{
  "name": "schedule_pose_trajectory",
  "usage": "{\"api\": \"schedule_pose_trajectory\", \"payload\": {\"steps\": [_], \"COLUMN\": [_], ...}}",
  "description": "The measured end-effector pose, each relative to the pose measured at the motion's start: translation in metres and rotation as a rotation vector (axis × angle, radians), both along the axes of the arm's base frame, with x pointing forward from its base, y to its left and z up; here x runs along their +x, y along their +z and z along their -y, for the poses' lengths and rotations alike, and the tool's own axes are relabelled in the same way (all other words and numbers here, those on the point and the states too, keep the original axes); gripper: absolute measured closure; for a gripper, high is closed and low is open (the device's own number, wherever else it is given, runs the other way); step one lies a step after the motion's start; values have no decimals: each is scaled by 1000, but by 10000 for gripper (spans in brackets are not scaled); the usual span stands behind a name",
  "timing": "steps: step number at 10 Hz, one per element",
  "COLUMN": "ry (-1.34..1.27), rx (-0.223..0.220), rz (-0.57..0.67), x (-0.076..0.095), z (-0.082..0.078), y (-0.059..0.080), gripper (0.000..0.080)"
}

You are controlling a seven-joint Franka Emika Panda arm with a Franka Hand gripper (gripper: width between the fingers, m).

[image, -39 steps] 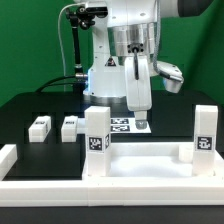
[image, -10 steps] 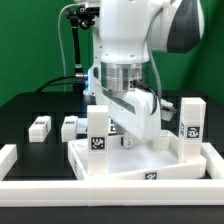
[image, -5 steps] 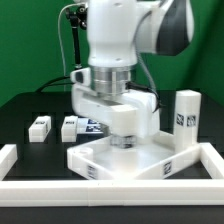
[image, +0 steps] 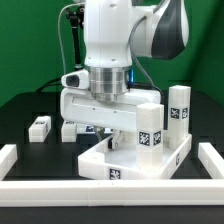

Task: Assemble desk

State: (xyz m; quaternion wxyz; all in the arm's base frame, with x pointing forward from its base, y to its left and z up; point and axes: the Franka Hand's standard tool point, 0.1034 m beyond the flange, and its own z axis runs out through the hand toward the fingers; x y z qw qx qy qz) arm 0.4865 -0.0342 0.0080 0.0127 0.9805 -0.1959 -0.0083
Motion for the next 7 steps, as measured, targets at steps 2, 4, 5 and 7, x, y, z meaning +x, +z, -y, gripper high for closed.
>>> {"api": "schedule_pose_trajectory", "payload": {"steps": [2,4,5,7], "ry": [198,343,356,440], "rx": [10,30,32,28], "rz": [-2,-17,-36,-60], "x": [17,41,42,39], "z": [13,22,19,13], "y": [4,13,13,13], "gripper": [730,736,736,736]}}
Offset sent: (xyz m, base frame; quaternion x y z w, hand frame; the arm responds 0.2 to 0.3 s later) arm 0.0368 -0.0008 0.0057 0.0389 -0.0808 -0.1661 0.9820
